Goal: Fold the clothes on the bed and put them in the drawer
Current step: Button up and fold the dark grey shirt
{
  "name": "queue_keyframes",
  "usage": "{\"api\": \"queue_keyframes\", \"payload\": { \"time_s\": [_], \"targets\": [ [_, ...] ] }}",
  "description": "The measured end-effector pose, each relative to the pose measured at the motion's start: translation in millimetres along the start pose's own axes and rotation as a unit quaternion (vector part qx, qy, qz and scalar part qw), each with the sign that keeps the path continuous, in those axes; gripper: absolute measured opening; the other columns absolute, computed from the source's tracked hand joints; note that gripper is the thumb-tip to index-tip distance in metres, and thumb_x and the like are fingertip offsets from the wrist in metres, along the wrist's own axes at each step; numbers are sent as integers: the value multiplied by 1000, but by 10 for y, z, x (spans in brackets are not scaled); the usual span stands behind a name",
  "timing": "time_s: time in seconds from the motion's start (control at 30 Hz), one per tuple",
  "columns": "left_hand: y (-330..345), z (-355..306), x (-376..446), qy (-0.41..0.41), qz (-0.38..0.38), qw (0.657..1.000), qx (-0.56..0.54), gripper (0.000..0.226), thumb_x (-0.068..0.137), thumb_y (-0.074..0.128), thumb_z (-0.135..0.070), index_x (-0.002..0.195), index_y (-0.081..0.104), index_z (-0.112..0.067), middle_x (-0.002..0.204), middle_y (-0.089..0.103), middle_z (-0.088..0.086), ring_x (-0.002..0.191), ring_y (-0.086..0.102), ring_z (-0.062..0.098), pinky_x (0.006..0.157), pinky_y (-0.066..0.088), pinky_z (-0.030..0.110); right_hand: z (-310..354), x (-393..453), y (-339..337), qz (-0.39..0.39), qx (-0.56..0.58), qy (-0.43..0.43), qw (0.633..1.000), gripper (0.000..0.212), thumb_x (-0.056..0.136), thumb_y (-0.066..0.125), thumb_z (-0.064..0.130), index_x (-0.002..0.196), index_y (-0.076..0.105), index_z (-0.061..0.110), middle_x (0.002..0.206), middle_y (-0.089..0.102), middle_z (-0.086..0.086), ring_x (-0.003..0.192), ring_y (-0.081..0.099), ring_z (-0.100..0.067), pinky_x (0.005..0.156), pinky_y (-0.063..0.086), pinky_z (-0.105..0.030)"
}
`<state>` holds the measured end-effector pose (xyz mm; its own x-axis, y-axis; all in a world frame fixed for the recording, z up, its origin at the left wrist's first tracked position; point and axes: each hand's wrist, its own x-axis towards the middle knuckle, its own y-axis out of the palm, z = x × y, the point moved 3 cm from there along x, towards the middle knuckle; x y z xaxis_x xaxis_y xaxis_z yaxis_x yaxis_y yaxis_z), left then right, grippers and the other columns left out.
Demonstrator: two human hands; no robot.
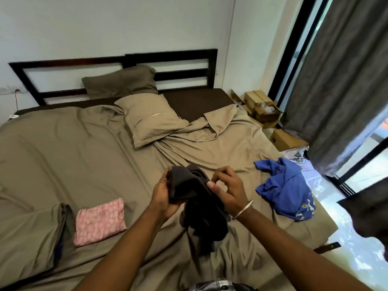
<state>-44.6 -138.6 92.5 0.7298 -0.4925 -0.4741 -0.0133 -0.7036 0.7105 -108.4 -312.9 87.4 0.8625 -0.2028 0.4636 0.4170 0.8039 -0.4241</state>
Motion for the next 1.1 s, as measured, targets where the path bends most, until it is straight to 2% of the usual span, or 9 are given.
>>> {"api": "queue_keyframes", "payload": {
  "time_s": [0.13, 0.3, 0.4, 0.53, 0.67, 0.73, 0.83, 0.97, 1.1],
  "targets": [
    [74, -82, -53, -21, 13, 998, -61, 57, 99, 40, -41, 78, 71, 2, 67, 68, 14, 56, 68, 26, 51, 58, 34, -20, -199, 196, 52, -126, -47, 989, 49, 81, 71, 52, 103, 69, 8, 106, 59, -4, 95, 60, -15, 81, 50, -21],
    [-25, -256, -95, 6, -3, 1000, -10, 60, 106, 30, -36, 81, 74, -3, 79, 72, 18, 83, 61, 35, 61, 59, 46, -114, -366, 304, -36, -153, 8, 988, 27, 93, 52, 28, 100, 67, 7, 98, 57, -4, 85, 58, -18, 74, 52, -34],
    [4, -307, -149, 26, -21, 997, 73, 34, 105, 34, -26, 94, 62, -10, 83, 70, 15, 80, 60, 30, 69, 51, 40, 29, -249, 225, -112, -107, 57, 986, 24, 95, 41, 24, 94, 60, 9, 85, 57, -4, 76, 54, -19, 67, 45, -32],
    [-206, -333, 12, 157, -105, 917, 351, 33, 99, 50, -8, 131, 52, -16, 101, 65, 10, 83, 60, 20, 68, 52, 28, 432, 164, 53, -116, -162, -2, 980, 25, 98, 37, 25, 101, 57, 10, 91, 60, -4, 75, 56, -19, 64, 43, -27],
    [-19, -307, -93, 243, -30, 856, 455, 45, 89, 66, -41, 130, 57, -25, 117, 65, -4, 113, 59, 13, 90, 45, 29, 656, 539, 8, -45, -211, -21, 976, 25, 98, 35, 27, 100, 54, 11, 88, 61, -8, 74, 57, -28, 62, 49, -43],
    [172, -261, -176, 286, 30, 789, 542, 65, 73, 76, -49, 131, 53, -29, 115, 63, -16, 109, 58, 0, 90, 47, 21, 755, 652, 14, -4, -205, -61, 977, 31, 97, 34, 30, 103, 56, 9, 87, 63, -10, 74, 59, -31, 62, 50, -45],
    [328, -237, -236, 354, -43, 691, 629, 62, 75, 78, -32, 129, 48, -34, 95, 61, -17, 90, 61, 8, 73, 50, 27, 903, 847, 1, 61, -198, -84, 975, 23, 97, 41, 24, 99, 57, 7, 81, 64, -11, 71, 58, -30, 64, 50, -44],
    [364, -332, -133, 371, -89, 680, 626, 23, 87, 66, -20, 108, 58, -28, 77, 60, -14, 76, 64, 16, 55, 39, 20, 983, 1068, -173, 70, -248, -86, 962, 15, 99, 47, 15, 105, 57, 5, 82, 64, -12, 74, 59, -34, 67, 50, -44],
    [364, -510, -101, 383, -62, 665, 638, 32, 89, 64, -17, 116, 48, -24, 78, 67, 3, 74, 67, 25, 58, 53, 33, 1025, 1159, -457, 82, -226, -123, 963, 20, 97, 53, 10, 116, 58, 11, 74, 53, 16, 59, 49, -8, 55, 37, -10]
  ]
}}
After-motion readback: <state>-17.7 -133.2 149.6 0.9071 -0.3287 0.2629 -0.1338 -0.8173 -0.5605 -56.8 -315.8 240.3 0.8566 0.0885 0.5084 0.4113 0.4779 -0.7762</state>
